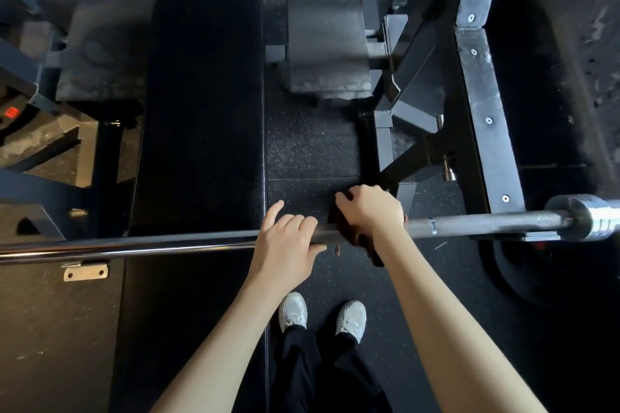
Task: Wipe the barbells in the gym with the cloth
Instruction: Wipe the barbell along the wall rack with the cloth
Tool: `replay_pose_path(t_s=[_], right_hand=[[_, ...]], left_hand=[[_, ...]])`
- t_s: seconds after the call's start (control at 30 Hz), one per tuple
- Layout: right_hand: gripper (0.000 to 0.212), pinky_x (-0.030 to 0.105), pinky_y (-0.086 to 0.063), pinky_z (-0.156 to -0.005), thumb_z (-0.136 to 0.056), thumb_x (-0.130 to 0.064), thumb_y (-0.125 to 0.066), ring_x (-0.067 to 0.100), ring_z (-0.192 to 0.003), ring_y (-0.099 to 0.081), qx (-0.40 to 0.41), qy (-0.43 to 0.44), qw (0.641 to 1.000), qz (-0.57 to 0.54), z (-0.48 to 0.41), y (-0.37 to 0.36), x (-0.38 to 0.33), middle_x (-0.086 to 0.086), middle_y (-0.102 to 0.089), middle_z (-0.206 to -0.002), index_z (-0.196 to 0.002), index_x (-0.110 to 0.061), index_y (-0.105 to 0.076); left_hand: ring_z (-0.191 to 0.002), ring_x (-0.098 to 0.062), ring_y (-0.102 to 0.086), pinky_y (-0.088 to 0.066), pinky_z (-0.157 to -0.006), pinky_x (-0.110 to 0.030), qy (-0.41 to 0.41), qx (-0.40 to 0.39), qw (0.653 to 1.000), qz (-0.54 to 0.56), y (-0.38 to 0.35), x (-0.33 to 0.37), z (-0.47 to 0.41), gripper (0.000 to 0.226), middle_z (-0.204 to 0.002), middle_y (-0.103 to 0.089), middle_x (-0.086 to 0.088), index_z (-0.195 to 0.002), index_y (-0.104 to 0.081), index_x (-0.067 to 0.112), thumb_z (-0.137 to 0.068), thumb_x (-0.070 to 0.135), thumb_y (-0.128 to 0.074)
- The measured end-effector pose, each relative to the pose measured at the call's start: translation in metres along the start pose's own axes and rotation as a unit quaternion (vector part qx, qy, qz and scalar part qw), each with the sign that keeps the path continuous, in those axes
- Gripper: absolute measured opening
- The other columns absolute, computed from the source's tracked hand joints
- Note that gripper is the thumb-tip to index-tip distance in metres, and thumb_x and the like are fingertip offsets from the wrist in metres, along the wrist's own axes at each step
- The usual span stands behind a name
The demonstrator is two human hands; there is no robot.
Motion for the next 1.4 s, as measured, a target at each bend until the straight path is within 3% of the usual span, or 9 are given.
replay_pose_path(t_s=[0.17,0.27,0.47,0.63,0.73,0.93,1.07,1.2,1.4], right_hand=[[0.030,0.037,-0.043,-0.079,-0.093,-0.039,-0.046,0.024,-0.083,-0.059,0.281,0.215,0.935,0.010,0.060,-0.039,0.033,-0.002,-0.066,-0.093,-0.100,-0.015,-0.064],[0.028,0.034,-0.041,-0.059,-0.093,-0.034,-0.049,0.027,-0.058,-0.056,0.330,0.153,0.930,0.056,0.046,-0.037,0.024,0.002,-0.059,-0.066,-0.080,-0.012,-0.060],[0.035,0.034,-0.037,-0.067,-0.099,-0.040,-0.037,0.027,-0.076,-0.050,0.013,-0.018,1.000,0.006,0.000,0.004,0.001,0.002,-0.052,-0.077,-0.098,-0.016,-0.062],[0.032,0.037,-0.044,-0.082,-0.097,-0.036,-0.043,0.024,-0.087,-0.058,0.264,0.181,0.947,0.001,0.063,-0.037,0.031,-0.001,-0.064,-0.092,-0.103,-0.015,-0.066],[0.029,0.035,-0.043,-0.064,-0.096,-0.031,-0.045,0.025,-0.064,-0.058,0.327,0.154,0.932,0.028,0.051,-0.033,0.027,0.002,-0.061,-0.071,-0.085,-0.011,-0.063],[0.030,0.034,-0.037,-0.067,-0.105,-0.036,-0.036,0.031,-0.081,-0.056,0.107,-0.006,0.993,-0.055,0.007,0.019,0.018,0.012,-0.063,-0.095,-0.115,-0.013,-0.052],[0.031,0.026,-0.037,-0.077,-0.097,-0.022,-0.057,0.028,-0.097,-0.058,0.262,0.057,0.951,-0.152,0.031,0.034,0.043,0.011,-0.061,-0.110,-0.125,-0.010,-0.052],[0.044,-0.004,-0.026,-0.085,-0.091,-0.002,-0.060,-0.003,-0.098,-0.041,0.363,0.151,0.889,-0.233,0.054,0.044,0.039,0.001,-0.048,-0.116,-0.134,-0.003,-0.051],[0.033,0.043,-0.044,-0.097,-0.078,-0.032,-0.059,0.026,-0.118,-0.049,0.226,0.234,0.938,-0.119,0.080,-0.015,0.049,0.007,-0.054,-0.124,-0.100,-0.010,-0.067]], left_hand=[[-0.065,-0.019,-0.061,-0.028,-0.107,-0.041,0.006,0.008,1.000,0.013,-0.003,-0.001,0.001,0.032,-0.067,-0.058,0.004,-0.081,-0.065,0.012,-0.068,0.034,-0.084],[-0.067,-0.019,-0.061,-0.028,-0.109,-0.042,0.008,0.012,1.000,0.013,-0.004,0.000,0.002,0.032,-0.069,-0.059,0.004,-0.086,-0.066,0.011,-0.069,0.033,-0.083],[-0.065,-0.018,-0.061,-0.028,-0.109,-0.039,-0.003,-0.003,1.000,0.009,-0.001,-0.003,-0.001,0.032,-0.070,-0.061,0.004,-0.087,-0.066,0.012,-0.071,0.035,-0.082],[-0.064,-0.017,-0.061,-0.028,-0.109,-0.039,0.004,-0.002,1.000,0.017,-0.003,-0.002,0.002,0.031,-0.069,-0.060,0.005,-0.087,-0.067,0.012,-0.070,0.034,-0.082],[-0.065,-0.018,-0.061,-0.028,-0.109,-0.040,0.005,0.001,1.000,0.012,-0.002,-0.002,0.003,0.031,-0.069,-0.060,0.004,-0.089,-0.067,0.012,-0.072,0.034,-0.080],[-0.064,-0.018,-0.059,-0.029,-0.108,-0.039,-0.001,-0.015,1.000,0.006,0.001,-0.002,-0.001,0.032,-0.067,-0.058,0.005,-0.088,-0.066,0.013,-0.072,0.036,-0.081],[-0.065,-0.017,-0.061,-0.030,-0.107,-0.040,0.002,-0.001,1.000,0.017,0.001,-0.002,0.003,0.033,-0.069,-0.060,0.006,-0.091,-0.067,0.013,-0.071,0.035,-0.082],[-0.069,-0.019,-0.064,-0.030,-0.107,-0.039,-0.002,-0.004,1.000,0.009,0.001,-0.002,0.002,0.034,-0.076,-0.066,0.002,-0.092,-0.069,0.011,-0.071,0.035,-0.081],[-0.068,-0.018,-0.063,-0.027,-0.108,-0.039,0.021,-0.031,0.999,0.029,0.004,0.000,0.001,0.032,-0.070,-0.061,0.007,-0.087,-0.066,0.015,-0.068,0.033,-0.084]])
Point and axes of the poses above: each hand's wrist, its own z-axis away from the middle knuckle, its own y-axis out of the back of the hand, x = y × z, the point moved 1 cm from there along -z, towards the middle knuckle
